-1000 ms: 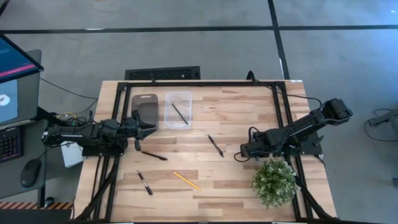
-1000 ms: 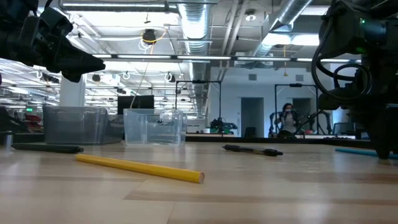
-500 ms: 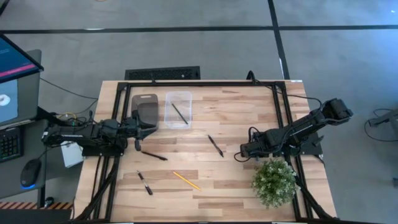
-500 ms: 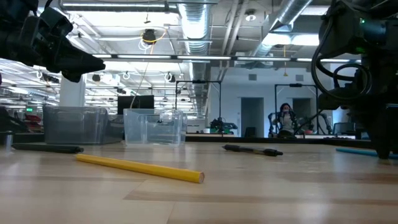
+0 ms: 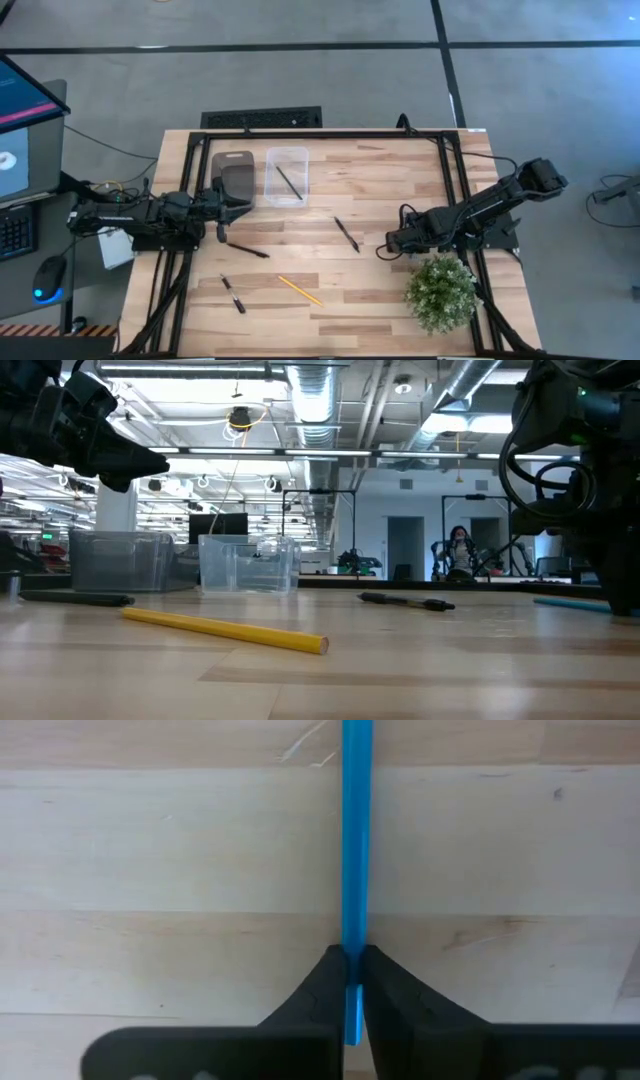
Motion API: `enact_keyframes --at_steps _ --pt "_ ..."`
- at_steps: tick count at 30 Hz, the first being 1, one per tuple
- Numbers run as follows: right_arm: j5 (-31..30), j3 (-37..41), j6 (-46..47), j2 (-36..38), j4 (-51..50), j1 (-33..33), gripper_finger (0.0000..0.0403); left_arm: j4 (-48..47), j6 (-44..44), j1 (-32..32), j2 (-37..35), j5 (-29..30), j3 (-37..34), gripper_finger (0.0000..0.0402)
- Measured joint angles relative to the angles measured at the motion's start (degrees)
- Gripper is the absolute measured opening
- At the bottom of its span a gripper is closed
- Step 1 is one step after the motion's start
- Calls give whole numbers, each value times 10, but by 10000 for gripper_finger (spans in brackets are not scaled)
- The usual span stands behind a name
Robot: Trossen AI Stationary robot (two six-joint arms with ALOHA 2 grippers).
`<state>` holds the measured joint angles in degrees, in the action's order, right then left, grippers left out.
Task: Sort pens & pencils
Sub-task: Put the blue pencil into the transparent bin
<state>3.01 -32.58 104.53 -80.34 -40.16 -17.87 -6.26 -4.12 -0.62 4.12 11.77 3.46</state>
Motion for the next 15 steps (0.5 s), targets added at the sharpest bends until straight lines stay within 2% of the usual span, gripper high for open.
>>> enact_keyframes --at_steps 15 --pt "-2 0 0 0 -1 0 33 0 -2 0 0 0 0 82"
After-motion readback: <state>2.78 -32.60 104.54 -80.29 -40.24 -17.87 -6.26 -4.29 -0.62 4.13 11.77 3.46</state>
